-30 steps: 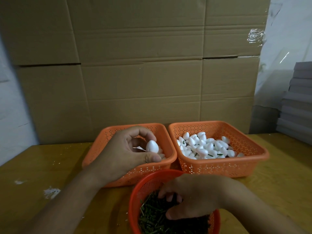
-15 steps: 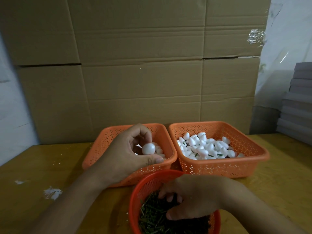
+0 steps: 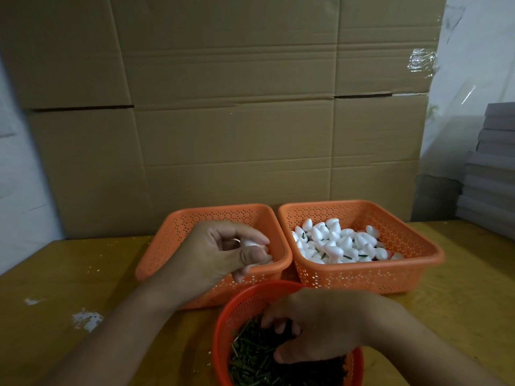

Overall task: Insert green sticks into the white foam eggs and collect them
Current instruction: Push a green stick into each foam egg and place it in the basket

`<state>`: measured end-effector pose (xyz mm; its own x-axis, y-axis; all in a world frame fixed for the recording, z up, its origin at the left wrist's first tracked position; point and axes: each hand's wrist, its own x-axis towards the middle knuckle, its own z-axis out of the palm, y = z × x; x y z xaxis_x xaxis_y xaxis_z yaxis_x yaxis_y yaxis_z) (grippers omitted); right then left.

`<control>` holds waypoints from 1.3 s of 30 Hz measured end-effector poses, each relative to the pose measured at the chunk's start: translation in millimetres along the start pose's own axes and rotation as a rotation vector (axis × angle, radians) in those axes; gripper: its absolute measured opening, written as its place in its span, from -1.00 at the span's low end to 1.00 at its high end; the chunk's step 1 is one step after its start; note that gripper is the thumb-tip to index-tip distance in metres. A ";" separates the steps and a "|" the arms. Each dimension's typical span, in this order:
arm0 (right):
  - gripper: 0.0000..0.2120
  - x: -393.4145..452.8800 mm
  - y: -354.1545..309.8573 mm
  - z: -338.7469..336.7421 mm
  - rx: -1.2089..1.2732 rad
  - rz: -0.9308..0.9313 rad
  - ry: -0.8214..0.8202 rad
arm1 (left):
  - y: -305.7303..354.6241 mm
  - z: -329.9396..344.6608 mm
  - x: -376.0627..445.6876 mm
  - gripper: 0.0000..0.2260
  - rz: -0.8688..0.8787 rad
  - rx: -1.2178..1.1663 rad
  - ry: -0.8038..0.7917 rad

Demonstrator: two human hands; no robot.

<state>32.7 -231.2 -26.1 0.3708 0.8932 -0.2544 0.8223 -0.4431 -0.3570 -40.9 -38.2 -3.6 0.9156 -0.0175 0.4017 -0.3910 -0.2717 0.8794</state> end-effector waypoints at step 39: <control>-0.66 5.0 3.8 9.8 -0.179 0.040 0.135 | -1.2 -5.7 0.2 -0.76 0.035 -0.412 -0.115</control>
<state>33.4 -229.1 -37.5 0.4487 0.8829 -0.1381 0.8651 -0.4679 -0.1806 -40.7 -32.4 -3.1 0.8966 -0.1333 0.4224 -0.4053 0.1375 0.9038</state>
